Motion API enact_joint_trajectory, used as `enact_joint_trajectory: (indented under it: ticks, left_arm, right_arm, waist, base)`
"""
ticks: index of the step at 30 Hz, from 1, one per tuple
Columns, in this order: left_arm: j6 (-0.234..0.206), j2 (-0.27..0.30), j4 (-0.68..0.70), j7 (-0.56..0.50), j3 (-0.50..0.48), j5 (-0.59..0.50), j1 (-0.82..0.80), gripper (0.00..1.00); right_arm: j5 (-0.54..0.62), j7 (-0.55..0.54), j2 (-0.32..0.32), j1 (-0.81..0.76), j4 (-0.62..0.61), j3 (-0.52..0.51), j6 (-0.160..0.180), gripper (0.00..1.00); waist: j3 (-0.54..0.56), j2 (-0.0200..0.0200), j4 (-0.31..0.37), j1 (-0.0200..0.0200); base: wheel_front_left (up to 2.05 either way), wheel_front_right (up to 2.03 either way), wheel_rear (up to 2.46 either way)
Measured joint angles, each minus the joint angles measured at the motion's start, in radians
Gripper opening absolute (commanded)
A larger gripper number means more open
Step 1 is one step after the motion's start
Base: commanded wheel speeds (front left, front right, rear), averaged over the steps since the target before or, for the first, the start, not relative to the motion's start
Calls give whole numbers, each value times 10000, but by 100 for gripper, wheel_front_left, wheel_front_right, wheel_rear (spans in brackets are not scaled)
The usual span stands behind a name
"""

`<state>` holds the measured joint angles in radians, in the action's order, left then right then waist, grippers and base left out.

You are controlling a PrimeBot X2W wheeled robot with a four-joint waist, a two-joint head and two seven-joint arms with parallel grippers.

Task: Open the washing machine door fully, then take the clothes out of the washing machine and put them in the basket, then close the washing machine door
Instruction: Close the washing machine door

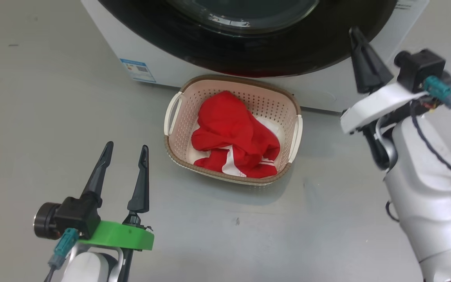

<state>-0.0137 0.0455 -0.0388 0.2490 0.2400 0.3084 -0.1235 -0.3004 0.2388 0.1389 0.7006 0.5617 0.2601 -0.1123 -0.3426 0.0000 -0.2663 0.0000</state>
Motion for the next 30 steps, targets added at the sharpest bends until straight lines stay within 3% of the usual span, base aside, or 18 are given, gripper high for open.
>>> enact_joint_trajectory:
  ticks: [9,10,11,12,18,30]
  left_arm:
    - [-88,104,-79,2,-167,-2,151,100]
    - [-88,127,-79,2,-173,-2,198,100]
    - [-88,174,-107,2,-171,-4,264,100]
    - [-88,201,-115,2,-173,-4,288,100]
    - [-88,295,-150,0,-176,-4,503,100]
    - [-105,414,-194,-27,-161,-4,1166,100]
  right_arm:
    - [-270,90,-453,-1614,-245,-15,0,0]
    - [-322,90,-464,-1735,-295,-25,0,11]
    - [-357,96,-483,-1960,-395,-59,0,44]
    - [-372,104,-491,-2064,-437,-82,2,98]
    - [-454,107,-556,-2647,-738,-180,21,100]
    - [-307,132,-673,-4123,-2213,-512,545,100]
  waist:
    - [526,0,589,0]
    - [583,0,662,0]
    - [699,0,806,0]
    - [759,0,875,0]
    - [1074,0,1195,0]
    - [1881,0,1875,0]
  base:
    - [0,0,0]
    - [0,0,0]
    - [0,0,0]
    - [0,0,0]
    - [0,0,0]
    - [0,0,0]
